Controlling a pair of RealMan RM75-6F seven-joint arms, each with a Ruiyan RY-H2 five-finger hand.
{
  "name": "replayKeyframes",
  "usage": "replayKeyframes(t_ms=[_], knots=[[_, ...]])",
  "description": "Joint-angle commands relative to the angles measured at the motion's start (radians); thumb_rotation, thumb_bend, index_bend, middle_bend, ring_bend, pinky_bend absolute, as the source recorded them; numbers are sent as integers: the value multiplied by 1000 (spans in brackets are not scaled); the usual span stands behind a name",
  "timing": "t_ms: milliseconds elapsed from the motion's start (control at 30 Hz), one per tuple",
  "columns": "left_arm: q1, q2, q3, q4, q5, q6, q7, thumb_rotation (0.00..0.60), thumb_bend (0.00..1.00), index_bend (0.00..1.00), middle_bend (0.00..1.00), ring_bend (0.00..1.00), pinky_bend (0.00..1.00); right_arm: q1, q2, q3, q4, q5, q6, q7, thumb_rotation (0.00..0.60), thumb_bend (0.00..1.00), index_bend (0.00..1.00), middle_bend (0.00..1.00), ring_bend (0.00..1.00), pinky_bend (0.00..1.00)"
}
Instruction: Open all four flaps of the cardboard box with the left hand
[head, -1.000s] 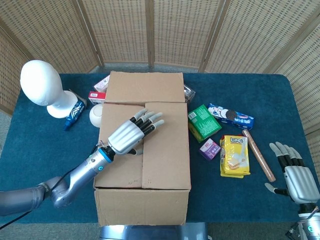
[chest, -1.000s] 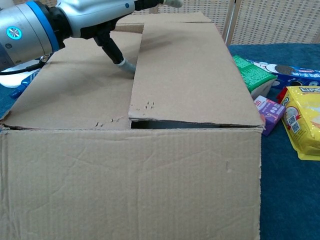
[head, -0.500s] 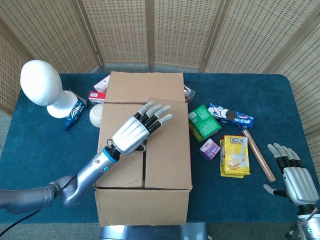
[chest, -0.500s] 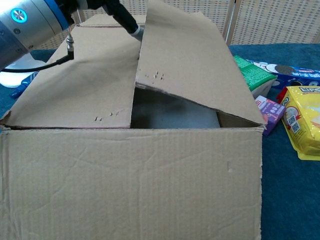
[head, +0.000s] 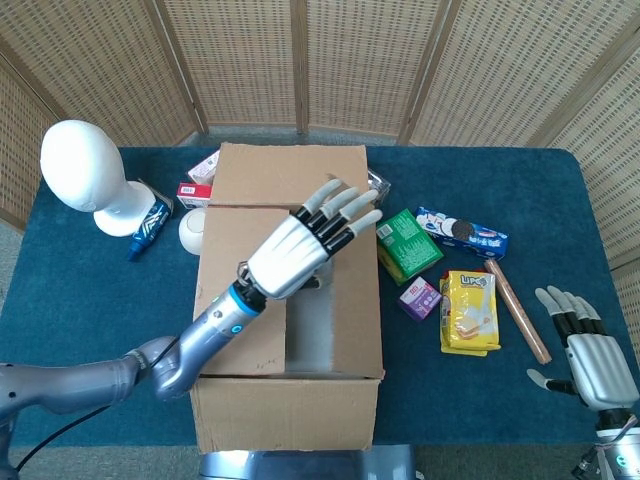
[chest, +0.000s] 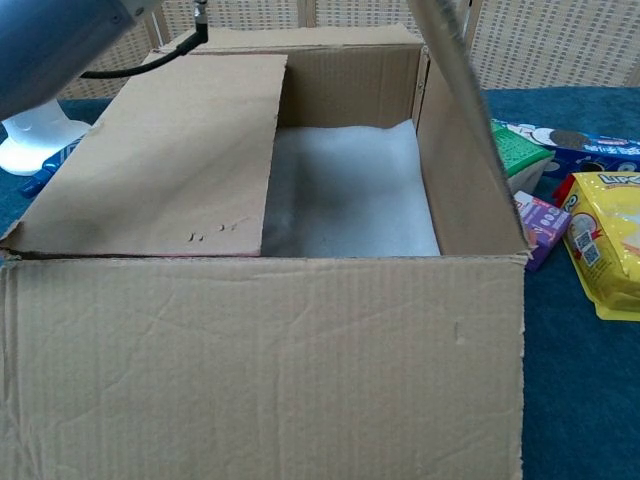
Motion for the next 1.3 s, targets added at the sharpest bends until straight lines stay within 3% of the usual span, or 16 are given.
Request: replayKeyframes(t_ms=[33,133,300,500,700,1000,1133,1300], knots=[[-49,-47,-51,24,-48,-27,47,600,105,0,0,0,0,0,2,1,0,1,0,3,600,0,0,0,0,0],[-96,-86,-94,41,-90,-48,97,600,105,0,0,0,0,2,3,2,2,7,-3,10,600,0,0,0,0,0],[-156,-128,-118,61,-124,-80,176,600,105,0,0,0,0,6,4,4,6,17,-14,13,600,0,0,0,0,0],[-182,-175,-101,65,-161,-90,228,600,104,0,0,0,17,6,6,6,6,24,-17,22,600,0,0,0,0,0],[-156,-165,-74,49,-187,-79,234,600,105,0,0,0,25,5,12,3,2,16,-14,31,600,0,0,0,0,0],[-92,-72,-26,-51,-243,-111,228,600,105,0,0,0,21,4,13,1,-1,10,-12,29,600,0,0,0,0,0],[-44,83,6,-234,-461,-238,333,600,105,14,0,0,62,4,9,-3,-4,2,-12,14,600,0,0,0,0,0],[-47,163,17,-326,-624,-271,417,600,103,63,0,0,117,5,4,-6,-5,-1,-14,0,600,0,0,0,0,0]])
